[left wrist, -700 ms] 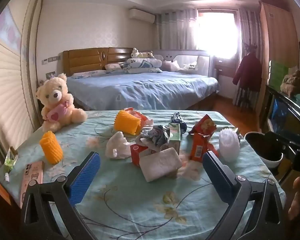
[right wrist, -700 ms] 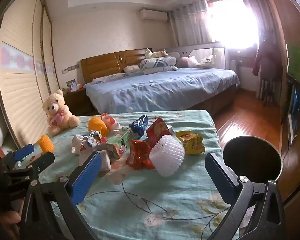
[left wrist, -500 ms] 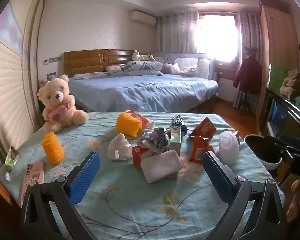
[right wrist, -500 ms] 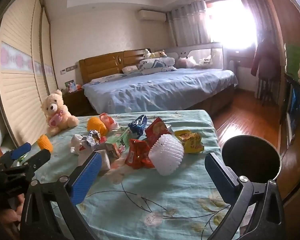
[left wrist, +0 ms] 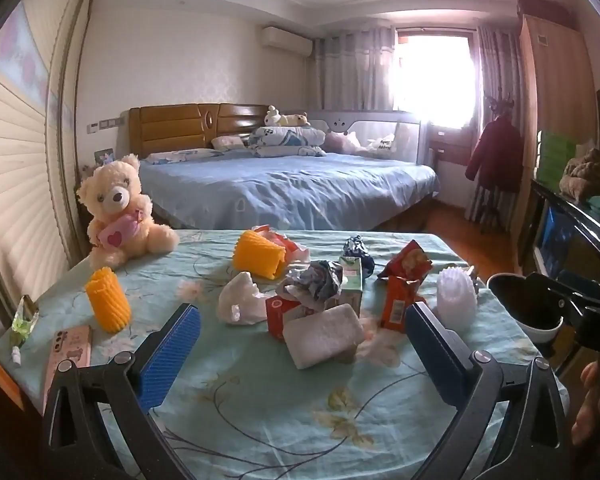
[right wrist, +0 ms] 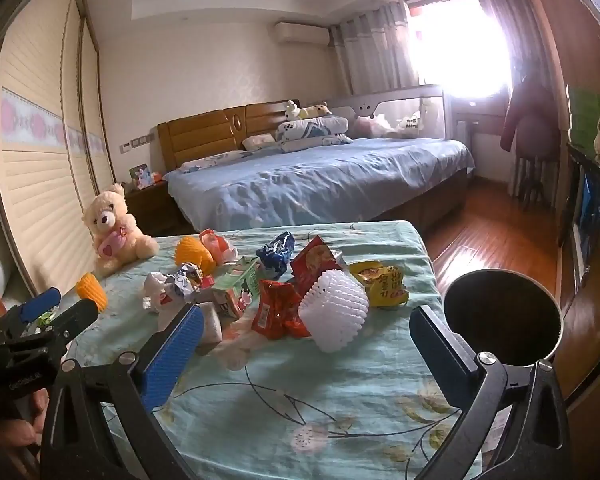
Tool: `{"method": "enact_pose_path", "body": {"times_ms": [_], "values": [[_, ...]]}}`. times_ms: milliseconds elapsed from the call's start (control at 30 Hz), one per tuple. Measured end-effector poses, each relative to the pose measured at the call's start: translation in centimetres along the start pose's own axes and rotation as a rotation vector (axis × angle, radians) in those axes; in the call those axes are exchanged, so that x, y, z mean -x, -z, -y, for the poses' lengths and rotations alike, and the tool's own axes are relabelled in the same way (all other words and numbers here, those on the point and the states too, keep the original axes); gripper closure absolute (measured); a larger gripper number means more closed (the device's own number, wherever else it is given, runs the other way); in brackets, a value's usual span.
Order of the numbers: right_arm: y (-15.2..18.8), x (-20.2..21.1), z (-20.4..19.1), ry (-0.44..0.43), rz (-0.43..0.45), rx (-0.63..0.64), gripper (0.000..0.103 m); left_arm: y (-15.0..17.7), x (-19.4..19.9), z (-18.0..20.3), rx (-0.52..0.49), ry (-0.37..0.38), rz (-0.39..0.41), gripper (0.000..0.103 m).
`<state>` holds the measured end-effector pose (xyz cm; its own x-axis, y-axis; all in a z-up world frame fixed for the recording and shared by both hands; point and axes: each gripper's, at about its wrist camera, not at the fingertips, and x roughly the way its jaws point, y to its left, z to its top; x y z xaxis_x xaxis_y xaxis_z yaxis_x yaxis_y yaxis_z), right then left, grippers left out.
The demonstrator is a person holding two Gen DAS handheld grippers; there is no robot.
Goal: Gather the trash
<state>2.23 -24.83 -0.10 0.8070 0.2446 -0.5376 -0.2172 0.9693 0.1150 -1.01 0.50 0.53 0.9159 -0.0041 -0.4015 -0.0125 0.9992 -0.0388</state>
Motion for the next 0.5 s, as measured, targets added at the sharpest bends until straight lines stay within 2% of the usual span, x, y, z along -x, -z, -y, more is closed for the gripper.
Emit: {"method": "enact_pose_path", "body": {"times_ms": [500], "values": [[-0.13,0.17,-0.92,-0.011,-0.008,-0.004,0.000,-0.18,0.00,-0.11,0.000,0.007,0.001,0.004]]}}
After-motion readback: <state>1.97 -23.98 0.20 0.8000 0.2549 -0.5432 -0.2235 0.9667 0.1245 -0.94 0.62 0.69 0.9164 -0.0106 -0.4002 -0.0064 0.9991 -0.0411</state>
